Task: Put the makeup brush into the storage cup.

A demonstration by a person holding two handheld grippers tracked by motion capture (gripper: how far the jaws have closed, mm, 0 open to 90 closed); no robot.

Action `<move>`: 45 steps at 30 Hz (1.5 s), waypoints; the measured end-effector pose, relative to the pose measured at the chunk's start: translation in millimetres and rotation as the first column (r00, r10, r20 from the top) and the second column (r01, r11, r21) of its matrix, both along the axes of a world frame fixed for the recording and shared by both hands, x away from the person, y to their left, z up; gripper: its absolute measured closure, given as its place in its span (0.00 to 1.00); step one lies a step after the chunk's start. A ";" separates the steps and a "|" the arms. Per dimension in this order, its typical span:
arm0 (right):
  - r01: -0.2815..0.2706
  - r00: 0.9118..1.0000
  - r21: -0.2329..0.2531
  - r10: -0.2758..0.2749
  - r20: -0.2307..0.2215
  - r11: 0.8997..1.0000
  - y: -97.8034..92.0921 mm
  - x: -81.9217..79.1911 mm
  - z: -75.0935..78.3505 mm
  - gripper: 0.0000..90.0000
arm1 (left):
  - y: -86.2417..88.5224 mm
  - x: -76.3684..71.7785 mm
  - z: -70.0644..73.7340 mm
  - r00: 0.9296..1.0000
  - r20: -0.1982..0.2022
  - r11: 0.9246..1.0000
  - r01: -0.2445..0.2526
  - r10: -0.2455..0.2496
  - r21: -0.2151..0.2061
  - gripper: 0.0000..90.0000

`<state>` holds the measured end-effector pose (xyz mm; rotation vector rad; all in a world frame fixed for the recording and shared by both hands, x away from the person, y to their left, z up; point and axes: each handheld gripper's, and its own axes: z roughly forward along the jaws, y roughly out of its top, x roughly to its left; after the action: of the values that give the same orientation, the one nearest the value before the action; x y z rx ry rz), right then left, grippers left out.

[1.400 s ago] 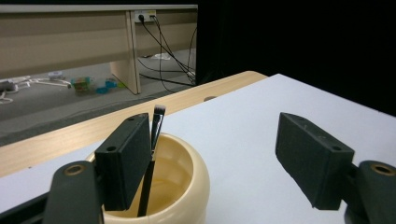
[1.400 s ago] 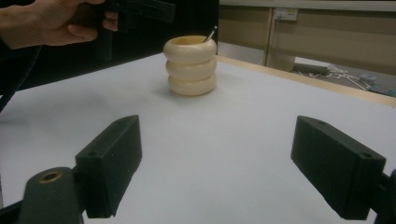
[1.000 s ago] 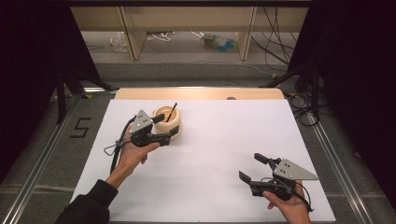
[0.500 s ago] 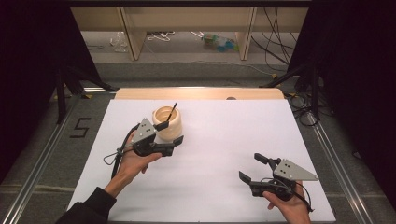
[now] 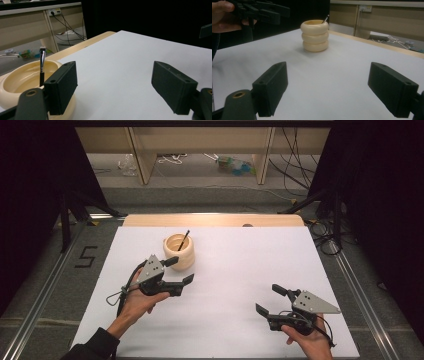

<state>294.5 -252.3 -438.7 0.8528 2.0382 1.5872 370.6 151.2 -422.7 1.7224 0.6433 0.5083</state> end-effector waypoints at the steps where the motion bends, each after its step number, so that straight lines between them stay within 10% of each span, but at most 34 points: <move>1: 0.001 1.000 0.000 -0.001 0.002 1.000 0.0 0.0 0.0 0.19 | 0.8 -1.1 0.0 1.000 0.003 1.000 0.001 -0.001 0.003 0.23; 45: 0.000 1.000 0.001 0.000 0.000 1.000 0.5 -0.2 -0.1 0.19 | 21.2 -26.9 -9.5 0.999 0.017 0.999 0.039 -0.039 0.007 0.19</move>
<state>294.4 -251.7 -438.8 0.8533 2.0373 1.5881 343.7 172.4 -432.2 1.7314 0.5953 0.4980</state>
